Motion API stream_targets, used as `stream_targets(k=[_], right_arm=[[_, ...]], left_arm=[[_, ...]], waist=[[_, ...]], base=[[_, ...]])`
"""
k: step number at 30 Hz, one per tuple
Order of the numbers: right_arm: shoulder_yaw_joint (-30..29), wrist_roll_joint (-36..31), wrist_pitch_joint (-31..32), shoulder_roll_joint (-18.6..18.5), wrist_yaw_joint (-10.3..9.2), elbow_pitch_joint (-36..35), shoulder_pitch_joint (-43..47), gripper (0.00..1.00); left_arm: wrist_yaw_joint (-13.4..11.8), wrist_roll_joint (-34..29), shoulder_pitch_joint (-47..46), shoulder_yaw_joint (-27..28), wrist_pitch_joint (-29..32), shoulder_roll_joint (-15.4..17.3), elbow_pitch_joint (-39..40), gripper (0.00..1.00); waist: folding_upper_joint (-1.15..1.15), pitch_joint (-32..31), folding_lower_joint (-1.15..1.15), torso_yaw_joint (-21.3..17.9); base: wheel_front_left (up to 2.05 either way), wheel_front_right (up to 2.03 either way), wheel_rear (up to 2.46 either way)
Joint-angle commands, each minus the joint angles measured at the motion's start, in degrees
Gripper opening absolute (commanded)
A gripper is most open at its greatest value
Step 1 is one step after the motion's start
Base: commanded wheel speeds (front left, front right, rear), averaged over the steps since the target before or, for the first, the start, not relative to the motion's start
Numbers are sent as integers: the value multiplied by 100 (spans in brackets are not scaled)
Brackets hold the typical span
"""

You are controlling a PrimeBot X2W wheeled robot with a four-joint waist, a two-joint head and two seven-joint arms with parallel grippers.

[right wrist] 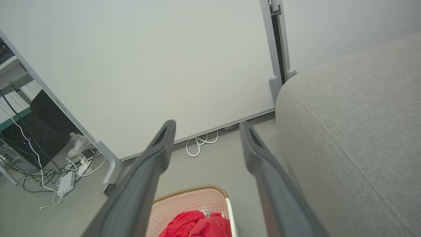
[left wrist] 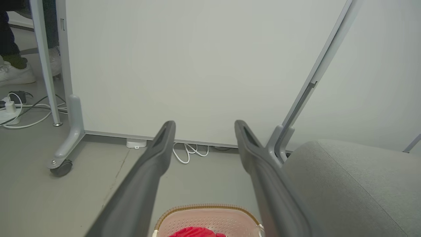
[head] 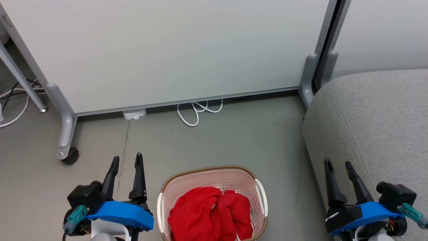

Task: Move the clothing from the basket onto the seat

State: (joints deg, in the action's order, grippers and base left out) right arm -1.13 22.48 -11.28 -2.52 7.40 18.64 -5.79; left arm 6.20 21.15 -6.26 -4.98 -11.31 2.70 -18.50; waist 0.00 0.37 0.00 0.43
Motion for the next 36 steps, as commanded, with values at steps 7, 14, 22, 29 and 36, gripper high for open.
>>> stream_targets(k=[7,14,22,29,36], right_arm=[[-3,-419,-128,-46,12,75,-129,100],[16,-704,-215,-47,13,140,-131,100],[45,-976,-297,-49,13,210,-173,100],[69,-1234,-372,-51,12,254,-179,100],[97,-1337,-402,-52,10,260,-184,100]], left_arm=[[51,-287,-152,-55,-124,24,-180,100],[50,-475,-179,-35,-205,24,-294,100],[3,-696,-202,-69,-297,25,-368,100],[-6,-911,-196,-101,-361,27,-407,100],[-13,-1014,-200,-110,-398,28,-438,100]], waist=[[0,-17,0,11],[0,-16,0,25],[0,-28,0,9],[0,-38,0,-8],[0,-31,0,-12]], base=[[0,0,0],[0,0,0],[0,0,0],[0,0,0],[0,0,0]])
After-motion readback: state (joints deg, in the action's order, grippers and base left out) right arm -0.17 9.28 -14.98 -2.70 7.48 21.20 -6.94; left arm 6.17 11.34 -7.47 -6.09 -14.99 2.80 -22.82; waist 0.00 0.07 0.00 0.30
